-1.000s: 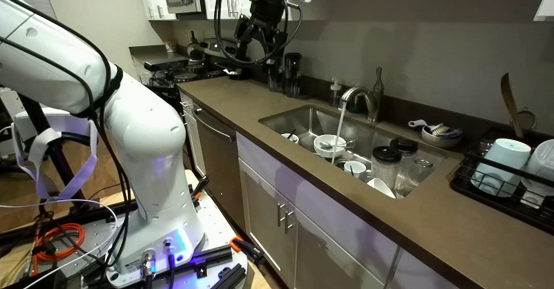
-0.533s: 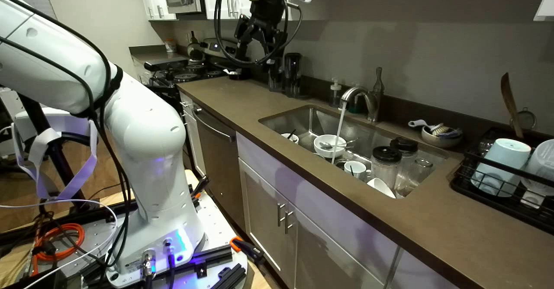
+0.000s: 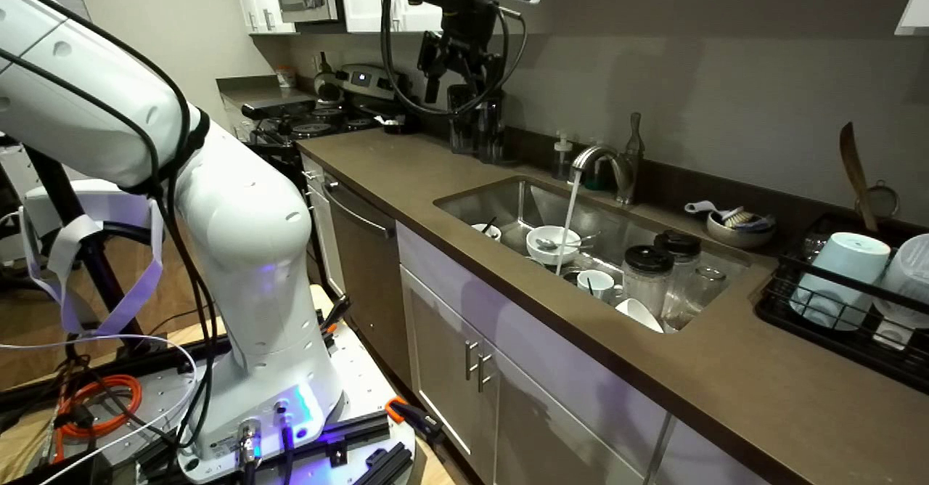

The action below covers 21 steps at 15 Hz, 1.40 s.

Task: Push the faucet handle down

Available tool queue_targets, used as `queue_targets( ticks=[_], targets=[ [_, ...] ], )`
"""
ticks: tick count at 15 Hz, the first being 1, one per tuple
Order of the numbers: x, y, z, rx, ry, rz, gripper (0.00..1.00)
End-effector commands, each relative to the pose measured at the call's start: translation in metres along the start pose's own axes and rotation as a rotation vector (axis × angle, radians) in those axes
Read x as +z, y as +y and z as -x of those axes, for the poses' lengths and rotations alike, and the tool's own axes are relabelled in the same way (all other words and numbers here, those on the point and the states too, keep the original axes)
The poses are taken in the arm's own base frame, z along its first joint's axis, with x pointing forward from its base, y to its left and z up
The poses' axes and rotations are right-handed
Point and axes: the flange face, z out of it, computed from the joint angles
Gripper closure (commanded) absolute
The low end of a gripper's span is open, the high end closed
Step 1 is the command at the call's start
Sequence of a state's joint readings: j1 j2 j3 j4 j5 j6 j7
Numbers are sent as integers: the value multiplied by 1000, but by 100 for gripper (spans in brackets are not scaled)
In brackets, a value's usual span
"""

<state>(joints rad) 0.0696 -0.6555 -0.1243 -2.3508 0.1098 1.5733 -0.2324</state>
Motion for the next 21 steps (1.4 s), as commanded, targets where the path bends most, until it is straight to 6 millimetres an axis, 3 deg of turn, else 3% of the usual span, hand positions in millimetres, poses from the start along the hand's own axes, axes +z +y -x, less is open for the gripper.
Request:
queue_targets(
  ticks=[1, 6, 13, 21],
  targets=[
    [11, 6, -18, -63, 64, -2, 0],
    [27, 13, -46, -140, 184, -11, 0],
    [40, 16, -101, -268, 346, -49, 0],
    [41, 31, -163, -228, 478, -8, 0]
  ],
)
